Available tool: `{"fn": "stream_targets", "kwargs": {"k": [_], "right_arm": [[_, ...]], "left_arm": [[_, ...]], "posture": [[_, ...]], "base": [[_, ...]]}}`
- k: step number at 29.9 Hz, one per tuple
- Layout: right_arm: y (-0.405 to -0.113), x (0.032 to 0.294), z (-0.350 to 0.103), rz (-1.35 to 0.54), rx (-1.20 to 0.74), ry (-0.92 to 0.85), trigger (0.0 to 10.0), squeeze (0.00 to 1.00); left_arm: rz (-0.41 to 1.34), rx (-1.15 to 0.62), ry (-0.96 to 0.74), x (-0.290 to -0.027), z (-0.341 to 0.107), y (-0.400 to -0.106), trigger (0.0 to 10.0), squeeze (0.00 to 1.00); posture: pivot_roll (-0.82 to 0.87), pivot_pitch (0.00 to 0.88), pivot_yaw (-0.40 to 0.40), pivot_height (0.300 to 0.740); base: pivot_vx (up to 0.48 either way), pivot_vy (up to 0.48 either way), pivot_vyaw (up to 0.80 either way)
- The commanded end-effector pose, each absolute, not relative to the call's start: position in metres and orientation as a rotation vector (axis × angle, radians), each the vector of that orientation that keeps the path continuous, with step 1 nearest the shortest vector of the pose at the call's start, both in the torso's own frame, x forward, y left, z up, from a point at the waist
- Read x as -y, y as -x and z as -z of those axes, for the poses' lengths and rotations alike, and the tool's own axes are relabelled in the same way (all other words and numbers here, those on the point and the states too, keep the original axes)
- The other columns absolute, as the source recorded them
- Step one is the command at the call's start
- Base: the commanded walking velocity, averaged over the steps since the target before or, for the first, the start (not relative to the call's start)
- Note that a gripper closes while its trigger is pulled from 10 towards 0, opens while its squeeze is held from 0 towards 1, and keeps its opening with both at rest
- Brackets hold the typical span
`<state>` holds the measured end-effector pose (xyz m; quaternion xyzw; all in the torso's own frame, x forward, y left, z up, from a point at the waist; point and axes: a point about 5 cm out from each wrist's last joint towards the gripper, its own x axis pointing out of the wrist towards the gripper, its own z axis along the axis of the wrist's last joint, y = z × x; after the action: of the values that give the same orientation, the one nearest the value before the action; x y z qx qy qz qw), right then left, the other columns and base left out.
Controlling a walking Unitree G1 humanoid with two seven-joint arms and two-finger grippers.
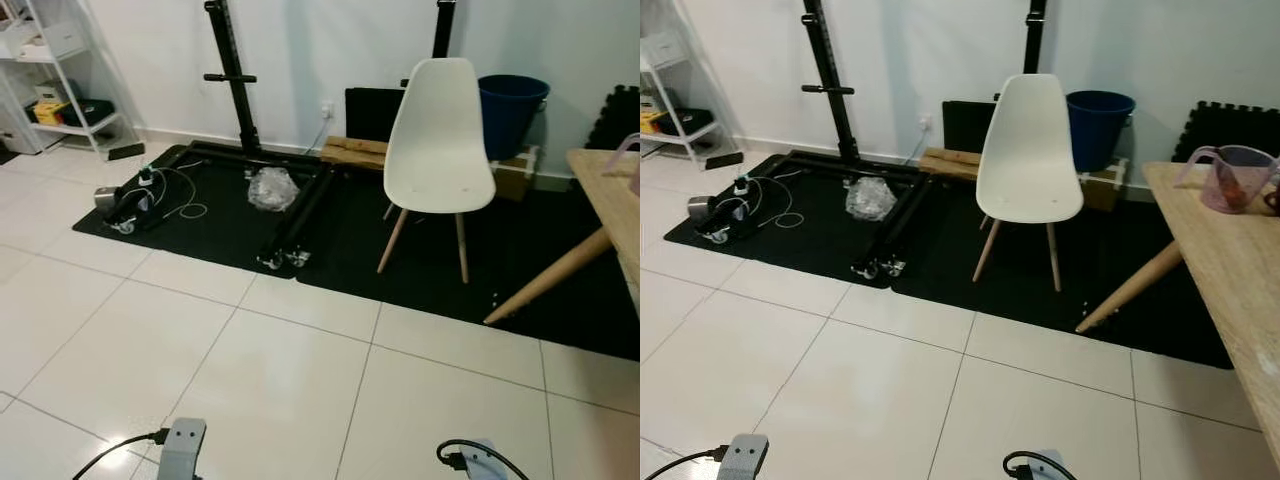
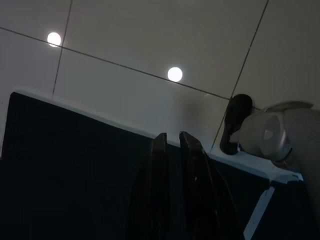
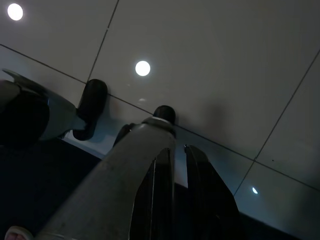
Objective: Restocking fridge
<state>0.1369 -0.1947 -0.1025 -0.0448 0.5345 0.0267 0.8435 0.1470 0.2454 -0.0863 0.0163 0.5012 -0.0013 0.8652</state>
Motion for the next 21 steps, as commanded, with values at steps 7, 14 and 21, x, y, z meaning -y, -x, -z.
{"fn": "stream_targets", "kwargs": {"k": [7, 14, 21], "right_arm": [[-0.146, 0.186, 0.1, -0.122, -1.109, 0.148, 10.0, 0.0], [-0.147, 0.185, 0.1, -0.147, -1.106, 0.178, 10.0, 0.0], [-0.141, 0.186, 0.102, -0.132, -1.119, 0.154, 10.0, 0.0]], "left_arm": [[0.053, -1.033, -0.119, -0.259, 0.076, -0.163, 10.0, 0.0], [0.013, -0.959, -0.159, -0.279, 0.054, -0.191, 10.0, 0.0], [-0.033, -0.893, -0.075, -0.267, 0.052, -0.205, 10.0, 0.0]], "posture": [[0.37, 0.011, 0.162, 0.74], [0.42, 0.021, 0.196, 0.74], [0.32, 0.007, 0.089, 0.74]], "base": [[0.0, 0.0, 0.0], [0.0, 0.0, 0.0], [0.0, 0.0, 0.0]]}}
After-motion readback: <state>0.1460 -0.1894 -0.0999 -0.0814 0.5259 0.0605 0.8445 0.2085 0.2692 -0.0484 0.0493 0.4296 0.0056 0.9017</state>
